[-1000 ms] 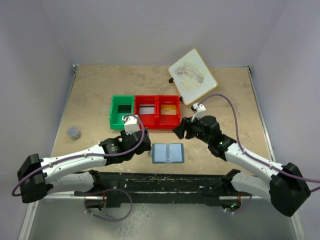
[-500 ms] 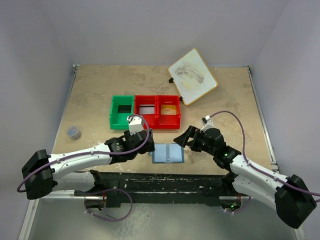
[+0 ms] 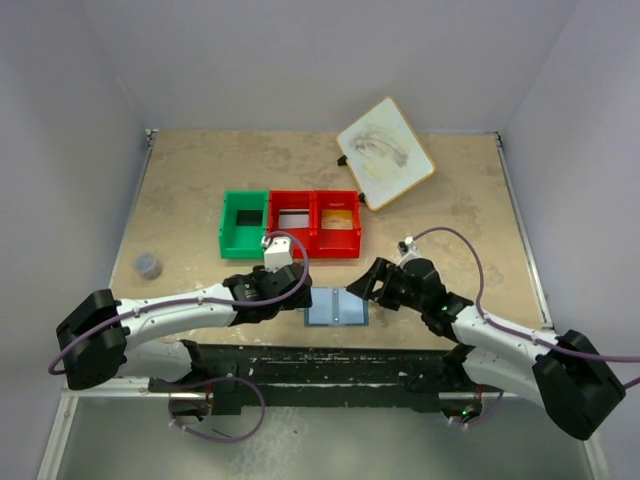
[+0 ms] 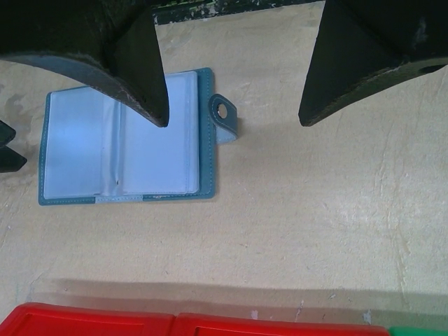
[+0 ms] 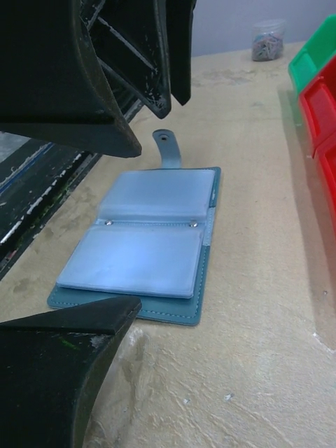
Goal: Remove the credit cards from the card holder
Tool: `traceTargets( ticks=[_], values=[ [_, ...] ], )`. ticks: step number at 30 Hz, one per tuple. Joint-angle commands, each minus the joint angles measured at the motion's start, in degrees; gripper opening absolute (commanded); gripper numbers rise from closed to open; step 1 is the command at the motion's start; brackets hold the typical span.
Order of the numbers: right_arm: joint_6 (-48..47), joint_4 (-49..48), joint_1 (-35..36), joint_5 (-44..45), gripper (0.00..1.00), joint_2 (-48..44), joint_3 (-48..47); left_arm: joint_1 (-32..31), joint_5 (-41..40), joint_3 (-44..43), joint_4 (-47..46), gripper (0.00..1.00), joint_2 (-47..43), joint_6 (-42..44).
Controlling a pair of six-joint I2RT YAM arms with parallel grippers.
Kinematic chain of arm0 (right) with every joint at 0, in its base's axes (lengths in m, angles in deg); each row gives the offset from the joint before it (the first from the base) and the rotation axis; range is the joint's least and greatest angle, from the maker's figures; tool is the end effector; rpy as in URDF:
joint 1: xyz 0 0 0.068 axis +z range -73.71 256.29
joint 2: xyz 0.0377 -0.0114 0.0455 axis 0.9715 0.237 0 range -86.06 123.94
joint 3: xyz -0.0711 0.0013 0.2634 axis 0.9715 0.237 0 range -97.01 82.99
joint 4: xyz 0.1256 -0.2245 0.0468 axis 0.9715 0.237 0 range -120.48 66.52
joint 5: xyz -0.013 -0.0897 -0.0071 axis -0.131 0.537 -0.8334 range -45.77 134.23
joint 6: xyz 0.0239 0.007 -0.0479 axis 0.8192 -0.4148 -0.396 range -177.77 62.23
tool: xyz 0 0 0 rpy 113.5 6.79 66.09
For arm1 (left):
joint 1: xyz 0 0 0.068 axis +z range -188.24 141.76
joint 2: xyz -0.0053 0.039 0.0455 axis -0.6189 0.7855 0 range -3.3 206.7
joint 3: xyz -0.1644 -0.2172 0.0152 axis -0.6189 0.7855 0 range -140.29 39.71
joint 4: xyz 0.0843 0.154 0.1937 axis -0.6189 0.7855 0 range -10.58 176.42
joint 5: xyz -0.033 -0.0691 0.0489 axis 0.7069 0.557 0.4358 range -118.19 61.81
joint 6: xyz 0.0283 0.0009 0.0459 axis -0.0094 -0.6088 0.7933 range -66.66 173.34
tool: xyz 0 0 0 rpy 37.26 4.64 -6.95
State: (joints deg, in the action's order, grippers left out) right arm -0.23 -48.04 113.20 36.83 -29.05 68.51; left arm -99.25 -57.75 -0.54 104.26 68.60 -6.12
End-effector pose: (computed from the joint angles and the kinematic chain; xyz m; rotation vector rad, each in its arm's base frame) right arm 0.1543 0.1218 0.1674 0.3057 2.1877 1.1297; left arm 0.1297 -0.1979 0.1995 -0.1580 2.4001 -0.3128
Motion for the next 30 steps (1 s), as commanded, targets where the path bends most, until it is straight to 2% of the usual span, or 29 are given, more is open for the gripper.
traceTargets(
  ticks=[1,7,13,20,25,28,30],
  values=[
    [0.01,-4.39,0.06,-1.29,0.82,2.13,0.10,0.37,-0.32,-0.11,-1.63,0.73,-0.19,-1.22],
    [0.21,-5.26,0.05,-1.78,0.71,6.26,-0.32,0.35,-3.13,-0.10,0.02,0.73,-1.93,-2.10],
    [0.47,-7.57,0.02,-3.67,0.67,9.53,-0.12,0.36,-10.91,0.43,3.26,0.73,-9.88,-4.45],
    [-0.02,-7.86,0.05,-4.18,0.59,10.62,-1.16,0.37,-11.53,1.62,4.10,0.74,-12.25,-5.50],
    [-1.31,-2.17,0.04,-0.06,0.59,5.66,-3.55,0.29,-15.70,-0.60,7.24,0.74,-12.25,-4.82],
    [-2.46,6.78,0.01,3.67,0.65,1.09,-6.34,0.37,-20.39,-3.33,9.67,0.74,-12.38,-2.35],
    [-5.26,13.19,0.01,10.31,0.68,-1.81,-9.75,0.77,-24.84,-6.06,12.69,0.74,-11.96,-0.83]
  ],
)
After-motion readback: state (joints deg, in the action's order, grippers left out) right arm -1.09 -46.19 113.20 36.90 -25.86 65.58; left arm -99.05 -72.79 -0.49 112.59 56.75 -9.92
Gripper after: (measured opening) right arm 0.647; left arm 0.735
